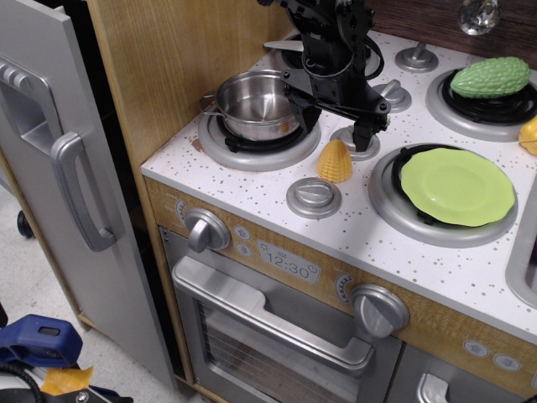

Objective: Put corn in pan which is on stove

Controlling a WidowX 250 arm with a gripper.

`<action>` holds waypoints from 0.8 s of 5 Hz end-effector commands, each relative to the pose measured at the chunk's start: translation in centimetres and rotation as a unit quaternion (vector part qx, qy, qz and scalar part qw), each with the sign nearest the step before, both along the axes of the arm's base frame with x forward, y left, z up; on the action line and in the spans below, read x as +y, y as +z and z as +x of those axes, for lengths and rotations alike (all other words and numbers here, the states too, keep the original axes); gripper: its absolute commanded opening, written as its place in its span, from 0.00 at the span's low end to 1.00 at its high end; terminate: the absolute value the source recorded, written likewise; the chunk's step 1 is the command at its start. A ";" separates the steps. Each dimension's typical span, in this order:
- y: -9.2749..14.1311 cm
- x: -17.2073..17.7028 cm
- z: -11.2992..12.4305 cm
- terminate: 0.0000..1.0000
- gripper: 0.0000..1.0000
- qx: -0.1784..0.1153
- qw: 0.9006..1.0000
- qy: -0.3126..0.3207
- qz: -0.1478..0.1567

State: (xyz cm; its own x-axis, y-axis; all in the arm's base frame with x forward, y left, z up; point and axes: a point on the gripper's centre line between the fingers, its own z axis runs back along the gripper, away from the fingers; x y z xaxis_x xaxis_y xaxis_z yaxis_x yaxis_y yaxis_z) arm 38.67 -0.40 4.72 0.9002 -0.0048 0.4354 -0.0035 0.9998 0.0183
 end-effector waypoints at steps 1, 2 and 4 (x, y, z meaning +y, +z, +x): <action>0.0 0.0 0.0 0.00 1.00 0.000 1.000 0.000 0.000; -0.4 0.0 0.3 0.00 1.00 -0.002 1.000 -0.004 -0.006; -1.8 -0.6 0.3 0.00 1.00 -0.014 1.000 0.002 -0.019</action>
